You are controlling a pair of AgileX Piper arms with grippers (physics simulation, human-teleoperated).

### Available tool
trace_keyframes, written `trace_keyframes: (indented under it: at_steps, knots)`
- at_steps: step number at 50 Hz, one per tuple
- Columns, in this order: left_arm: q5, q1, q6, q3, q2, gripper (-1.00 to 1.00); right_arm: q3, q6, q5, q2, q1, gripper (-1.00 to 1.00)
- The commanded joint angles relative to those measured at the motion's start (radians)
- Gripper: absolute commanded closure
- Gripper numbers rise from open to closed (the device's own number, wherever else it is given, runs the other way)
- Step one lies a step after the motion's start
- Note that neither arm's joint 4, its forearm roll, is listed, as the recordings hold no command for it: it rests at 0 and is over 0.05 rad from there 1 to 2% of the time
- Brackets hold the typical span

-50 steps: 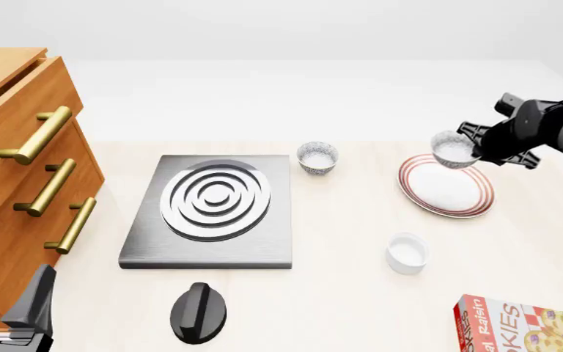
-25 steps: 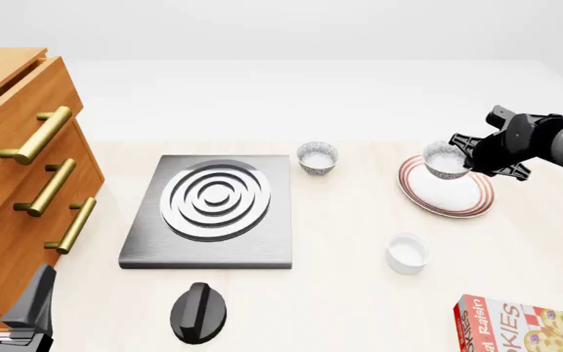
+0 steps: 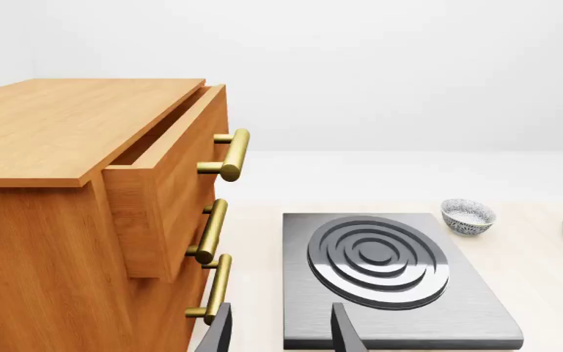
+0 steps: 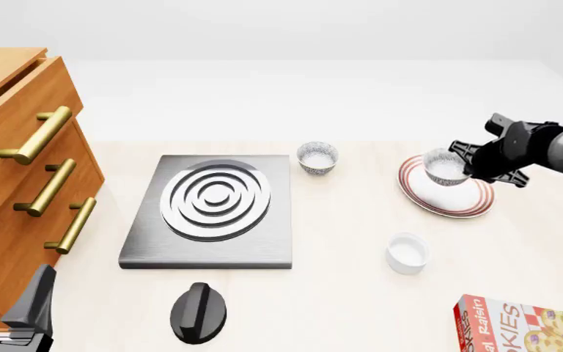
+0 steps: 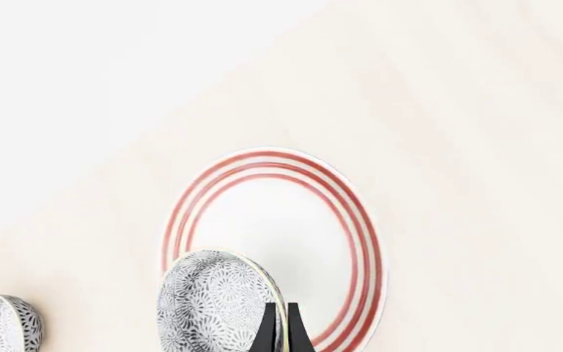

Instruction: Pick the akita bowl next to the cookies box and place it on the plate.

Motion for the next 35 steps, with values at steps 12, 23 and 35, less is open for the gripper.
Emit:
trace_keyframes:
  at_steps: [12,23,35]
  knots:
    - [0.0,0.0,0.0,0.0,0.0,-1.0,-0.01,-0.007,-0.008,0.026,-0.007,1.0]
    - [0.0,0.0,0.0,0.0,0.0,-1.0,-0.015,-0.011,-0.01,0.044,-0.015,1.0]
    - [0.0,0.0,0.0,0.0,0.0,-1.0,-0.015,-0.012,-0.01,0.053,-0.017,1.0]
